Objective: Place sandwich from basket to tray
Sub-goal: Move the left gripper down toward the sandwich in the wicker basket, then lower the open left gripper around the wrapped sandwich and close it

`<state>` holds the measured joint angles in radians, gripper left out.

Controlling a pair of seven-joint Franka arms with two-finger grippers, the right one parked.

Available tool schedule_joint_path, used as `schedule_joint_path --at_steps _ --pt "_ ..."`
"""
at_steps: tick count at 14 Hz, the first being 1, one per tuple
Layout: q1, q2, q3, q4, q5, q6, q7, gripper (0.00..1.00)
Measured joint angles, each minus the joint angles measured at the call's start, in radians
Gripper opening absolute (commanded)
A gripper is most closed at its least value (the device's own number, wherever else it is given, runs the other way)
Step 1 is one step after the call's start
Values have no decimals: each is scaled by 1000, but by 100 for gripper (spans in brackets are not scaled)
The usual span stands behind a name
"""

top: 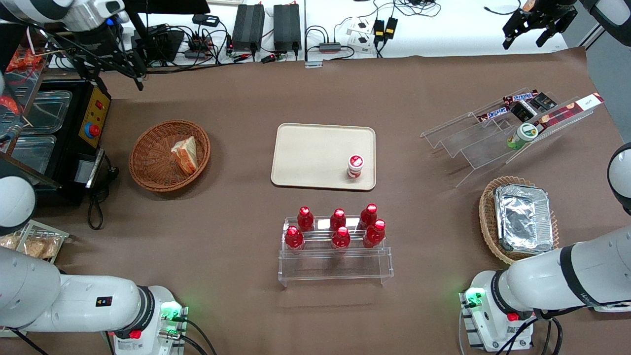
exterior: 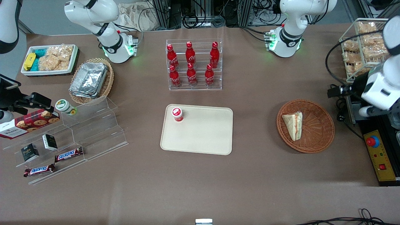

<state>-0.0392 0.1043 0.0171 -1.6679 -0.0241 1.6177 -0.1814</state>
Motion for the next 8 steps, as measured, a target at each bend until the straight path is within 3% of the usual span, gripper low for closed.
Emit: schedule_joint_path --at_steps 8 --pt "-13 112 -2 -309 -19 402 -38 100"
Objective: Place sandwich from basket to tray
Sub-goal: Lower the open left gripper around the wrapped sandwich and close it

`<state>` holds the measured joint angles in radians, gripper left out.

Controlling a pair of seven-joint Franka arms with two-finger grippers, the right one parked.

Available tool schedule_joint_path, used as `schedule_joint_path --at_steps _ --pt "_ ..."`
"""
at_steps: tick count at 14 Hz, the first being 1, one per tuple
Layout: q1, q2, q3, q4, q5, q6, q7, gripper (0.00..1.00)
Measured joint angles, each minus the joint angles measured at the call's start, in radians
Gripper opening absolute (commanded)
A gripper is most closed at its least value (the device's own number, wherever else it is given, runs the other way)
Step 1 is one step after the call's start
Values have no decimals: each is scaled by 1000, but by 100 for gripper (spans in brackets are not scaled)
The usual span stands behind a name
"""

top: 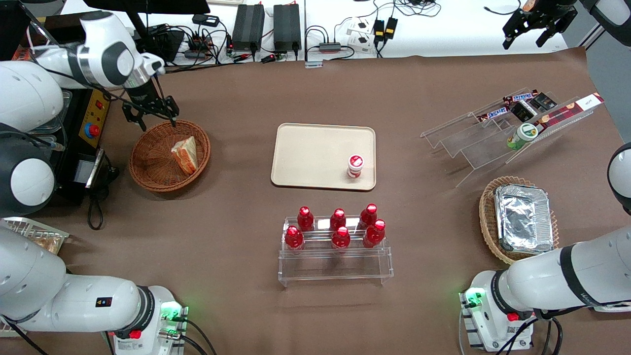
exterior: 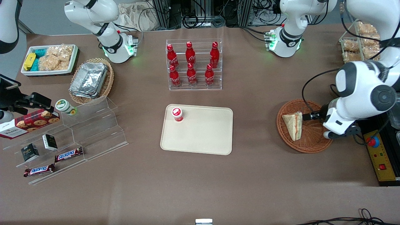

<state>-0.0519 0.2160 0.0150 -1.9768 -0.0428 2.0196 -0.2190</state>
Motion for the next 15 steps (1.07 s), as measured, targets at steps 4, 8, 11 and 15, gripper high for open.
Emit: schedule_joint_path --at_steps 4,8,11,15 --pt "-7 58 0 -96 -7 190 -4 100" --pt "-32 118 -2 -137 -49 318 -6 100" --pt "-47 145 -3 -138 -59 342 -8 68" --pt "-51 149 -3 -138 -59 342 -11 21"
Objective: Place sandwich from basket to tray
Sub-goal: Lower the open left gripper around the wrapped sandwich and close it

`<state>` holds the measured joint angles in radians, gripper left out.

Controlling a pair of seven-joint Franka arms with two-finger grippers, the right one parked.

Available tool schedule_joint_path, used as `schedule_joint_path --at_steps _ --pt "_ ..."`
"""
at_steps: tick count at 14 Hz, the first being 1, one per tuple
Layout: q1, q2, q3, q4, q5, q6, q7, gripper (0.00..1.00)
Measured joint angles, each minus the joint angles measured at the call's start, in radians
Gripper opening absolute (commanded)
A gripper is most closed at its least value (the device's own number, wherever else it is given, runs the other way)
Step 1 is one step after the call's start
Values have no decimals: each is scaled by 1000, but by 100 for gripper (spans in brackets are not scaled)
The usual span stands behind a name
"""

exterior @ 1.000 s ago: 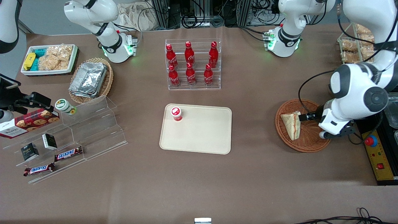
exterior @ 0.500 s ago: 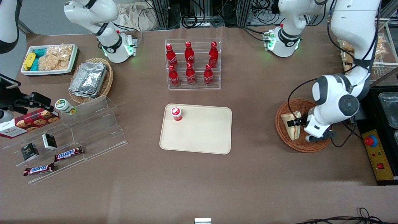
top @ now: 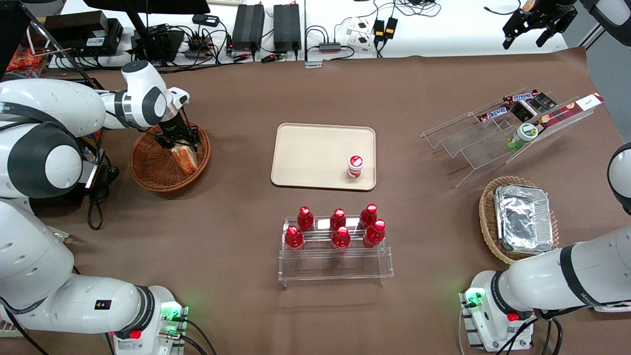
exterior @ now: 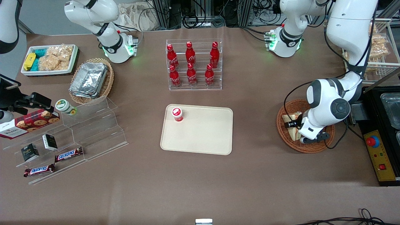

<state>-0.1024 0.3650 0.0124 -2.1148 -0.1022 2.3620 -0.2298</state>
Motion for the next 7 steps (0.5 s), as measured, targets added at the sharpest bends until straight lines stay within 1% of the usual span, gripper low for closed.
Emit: schedule_joint_path --at_steps 2,4,7 --pt "0 -2 0 1 0 -7 0 16" --pt "0 -17 2 19 5 -55 3 16" --pt "1 -82 5 110 36 -217 4 16"
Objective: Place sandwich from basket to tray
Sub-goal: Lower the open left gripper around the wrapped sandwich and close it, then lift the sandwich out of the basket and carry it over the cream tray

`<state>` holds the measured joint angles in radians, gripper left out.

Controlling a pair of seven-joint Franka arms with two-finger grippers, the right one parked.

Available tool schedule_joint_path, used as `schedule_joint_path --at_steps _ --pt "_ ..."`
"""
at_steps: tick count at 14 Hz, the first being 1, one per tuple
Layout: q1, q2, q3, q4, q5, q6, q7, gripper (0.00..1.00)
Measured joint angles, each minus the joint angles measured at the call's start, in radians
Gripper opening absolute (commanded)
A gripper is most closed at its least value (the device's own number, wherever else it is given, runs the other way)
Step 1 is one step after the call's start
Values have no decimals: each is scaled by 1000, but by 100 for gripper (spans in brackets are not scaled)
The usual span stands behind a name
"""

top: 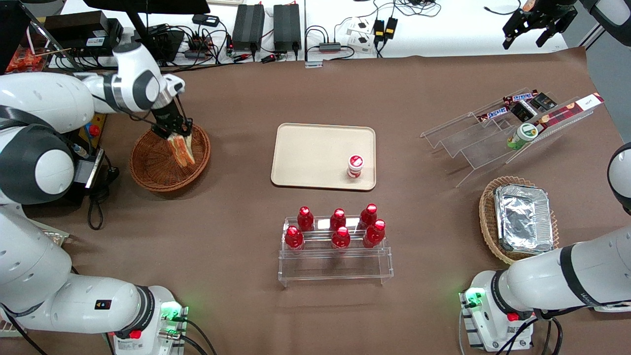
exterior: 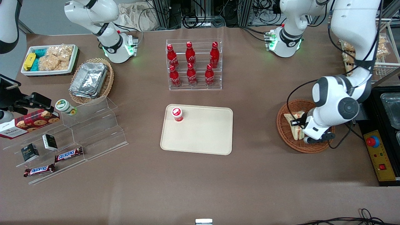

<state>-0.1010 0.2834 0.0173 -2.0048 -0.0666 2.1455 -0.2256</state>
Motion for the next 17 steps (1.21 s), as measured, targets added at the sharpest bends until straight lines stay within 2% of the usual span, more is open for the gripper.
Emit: schedule_joint_path --at_steps 6,9,12,17 --pt "-2 -164 -4 278 24 -418 0 17" --pt "-10 -193 -49 457 24 -622 -45 17" --pt "-17 -194 -160 582 42 -710 -192 17" --pt "-34 -156 -447 635 97 -712 -545 17"
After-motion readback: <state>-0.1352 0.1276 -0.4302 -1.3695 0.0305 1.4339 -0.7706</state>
